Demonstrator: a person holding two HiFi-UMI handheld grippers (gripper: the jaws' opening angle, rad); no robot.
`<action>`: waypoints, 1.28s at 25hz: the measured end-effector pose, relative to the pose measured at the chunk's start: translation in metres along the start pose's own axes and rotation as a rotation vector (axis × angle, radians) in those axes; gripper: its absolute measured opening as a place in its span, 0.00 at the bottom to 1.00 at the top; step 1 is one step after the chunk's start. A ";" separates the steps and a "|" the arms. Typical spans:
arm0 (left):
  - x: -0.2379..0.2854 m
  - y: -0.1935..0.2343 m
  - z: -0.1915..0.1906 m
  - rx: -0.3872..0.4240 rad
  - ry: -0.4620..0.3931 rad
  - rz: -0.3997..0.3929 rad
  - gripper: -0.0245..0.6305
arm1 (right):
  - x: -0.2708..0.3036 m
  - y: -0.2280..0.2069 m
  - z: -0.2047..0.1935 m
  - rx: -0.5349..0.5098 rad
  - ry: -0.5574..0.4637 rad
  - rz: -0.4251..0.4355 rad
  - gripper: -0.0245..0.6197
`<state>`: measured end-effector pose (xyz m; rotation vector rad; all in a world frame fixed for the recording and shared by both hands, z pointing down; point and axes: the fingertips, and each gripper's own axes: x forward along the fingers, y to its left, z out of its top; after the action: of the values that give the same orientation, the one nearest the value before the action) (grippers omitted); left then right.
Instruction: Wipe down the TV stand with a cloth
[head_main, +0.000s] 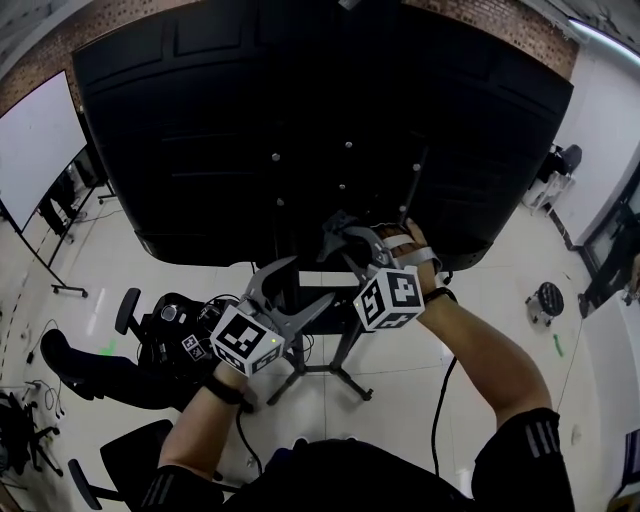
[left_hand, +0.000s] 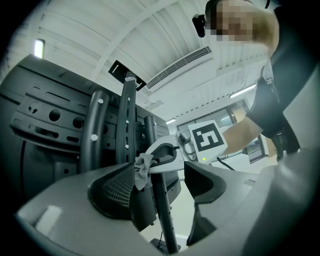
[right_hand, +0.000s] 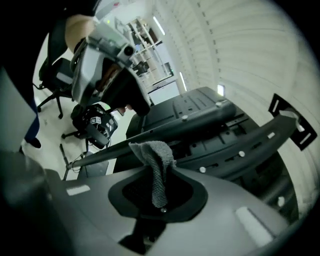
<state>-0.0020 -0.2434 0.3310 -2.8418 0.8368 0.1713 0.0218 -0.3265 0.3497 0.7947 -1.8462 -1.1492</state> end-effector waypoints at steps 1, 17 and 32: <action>0.003 -0.002 0.006 0.009 -0.011 -0.003 0.55 | -0.010 -0.008 0.001 0.033 -0.020 -0.020 0.13; 0.080 -0.041 0.078 0.077 -0.110 -0.090 0.55 | -0.116 -0.133 -0.076 0.306 -0.090 -0.271 0.13; 0.122 -0.055 0.062 0.081 -0.072 -0.078 0.56 | -0.069 -0.143 -0.135 0.208 0.003 -0.265 0.13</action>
<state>0.1257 -0.2498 0.2580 -2.7690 0.7017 0.2220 0.1864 -0.3807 0.2334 1.1873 -1.9204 -1.1262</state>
